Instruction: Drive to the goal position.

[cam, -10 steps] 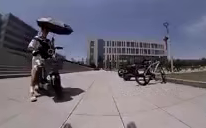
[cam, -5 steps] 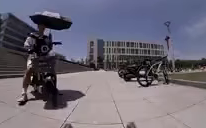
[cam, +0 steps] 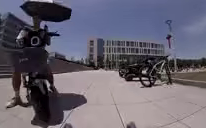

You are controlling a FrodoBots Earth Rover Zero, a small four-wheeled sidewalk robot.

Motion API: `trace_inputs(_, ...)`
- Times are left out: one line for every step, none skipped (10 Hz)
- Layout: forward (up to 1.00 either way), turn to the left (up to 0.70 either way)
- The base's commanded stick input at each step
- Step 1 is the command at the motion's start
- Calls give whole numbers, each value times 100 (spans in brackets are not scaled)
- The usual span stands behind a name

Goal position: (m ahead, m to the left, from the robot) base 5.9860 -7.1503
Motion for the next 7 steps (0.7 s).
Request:
trace_inputs(45, 0)
trace_inputs(45, 0)
trace_inputs(45, 0)
trace_inputs(45, 0)
trace_inputs(45, 0)
trace_inputs(45, 0)
trace_inputs(45, 0)
